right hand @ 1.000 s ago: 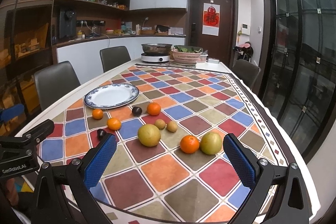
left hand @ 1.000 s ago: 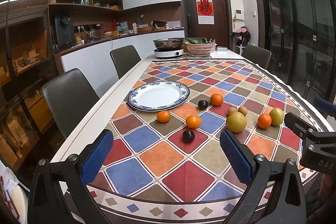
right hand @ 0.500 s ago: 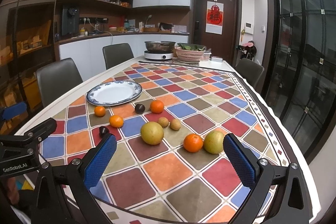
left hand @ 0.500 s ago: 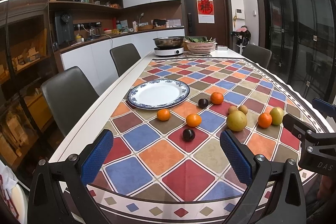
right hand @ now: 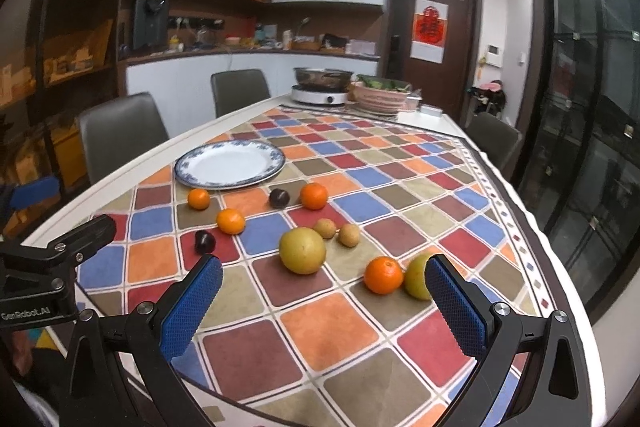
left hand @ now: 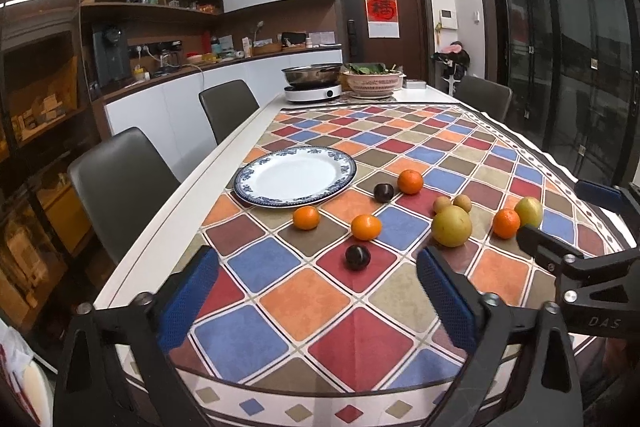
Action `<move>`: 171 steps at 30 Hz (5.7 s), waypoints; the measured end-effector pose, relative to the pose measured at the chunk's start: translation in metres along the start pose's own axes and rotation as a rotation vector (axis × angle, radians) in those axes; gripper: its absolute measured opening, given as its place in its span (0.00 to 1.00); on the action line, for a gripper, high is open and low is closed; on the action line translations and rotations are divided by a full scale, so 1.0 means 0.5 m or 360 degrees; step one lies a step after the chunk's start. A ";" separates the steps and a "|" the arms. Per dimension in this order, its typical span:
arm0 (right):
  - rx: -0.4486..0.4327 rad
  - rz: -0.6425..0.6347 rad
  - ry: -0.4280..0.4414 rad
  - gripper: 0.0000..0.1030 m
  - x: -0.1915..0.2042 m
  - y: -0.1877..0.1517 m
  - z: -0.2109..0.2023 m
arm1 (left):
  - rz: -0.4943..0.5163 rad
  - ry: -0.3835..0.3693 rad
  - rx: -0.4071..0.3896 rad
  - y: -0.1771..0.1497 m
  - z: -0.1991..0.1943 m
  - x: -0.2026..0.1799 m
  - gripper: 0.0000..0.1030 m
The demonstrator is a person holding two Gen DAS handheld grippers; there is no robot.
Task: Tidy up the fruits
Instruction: 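Grasp a dark plum with the left tool while the right tool grasps a yellow pomelo, then carry the plum onto the blue-rimmed plate with the left tool while the right tool sets the pomelo there, then withdraw both tools from the plate and move them toward two oranges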
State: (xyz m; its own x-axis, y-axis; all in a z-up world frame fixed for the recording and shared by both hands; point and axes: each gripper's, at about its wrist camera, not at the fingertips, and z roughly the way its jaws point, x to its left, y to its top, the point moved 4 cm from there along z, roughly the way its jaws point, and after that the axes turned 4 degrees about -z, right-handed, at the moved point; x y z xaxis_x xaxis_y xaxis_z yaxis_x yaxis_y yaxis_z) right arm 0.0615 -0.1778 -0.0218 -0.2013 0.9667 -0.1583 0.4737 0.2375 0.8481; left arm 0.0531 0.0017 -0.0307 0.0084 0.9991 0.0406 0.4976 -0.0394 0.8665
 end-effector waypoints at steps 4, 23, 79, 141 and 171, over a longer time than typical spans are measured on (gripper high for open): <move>0.0060 -0.0037 0.0062 0.97 0.007 0.002 0.036 | 0.0026 -0.0043 0.0067 0.004 0.030 -0.006 0.85; 0.0398 -0.0042 0.0262 0.75 0.003 0.008 0.209 | 0.0214 -0.0287 0.0465 0.009 0.212 -0.053 0.57; 0.0468 -0.0184 0.0567 0.49 0.132 0.206 0.382 | 0.0148 -0.0187 0.0427 0.157 0.355 0.100 0.27; 0.0302 -0.0018 0.0294 0.74 0.023 0.191 0.250 | 0.0058 -0.0119 0.0227 0.170 0.190 0.051 0.80; 0.0288 0.0375 -0.0273 0.74 -0.120 0.011 0.129 | 0.0206 -0.0106 0.0161 0.065 0.178 -0.032 0.85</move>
State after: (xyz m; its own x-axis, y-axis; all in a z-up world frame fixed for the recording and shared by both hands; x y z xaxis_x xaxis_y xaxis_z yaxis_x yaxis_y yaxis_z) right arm 0.1316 -0.2284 -0.0402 0.0717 0.9954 -0.0641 0.6374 0.0037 0.7705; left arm 0.1464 -0.0142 -0.0474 0.1338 0.9846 0.1123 0.5733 -0.1693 0.8017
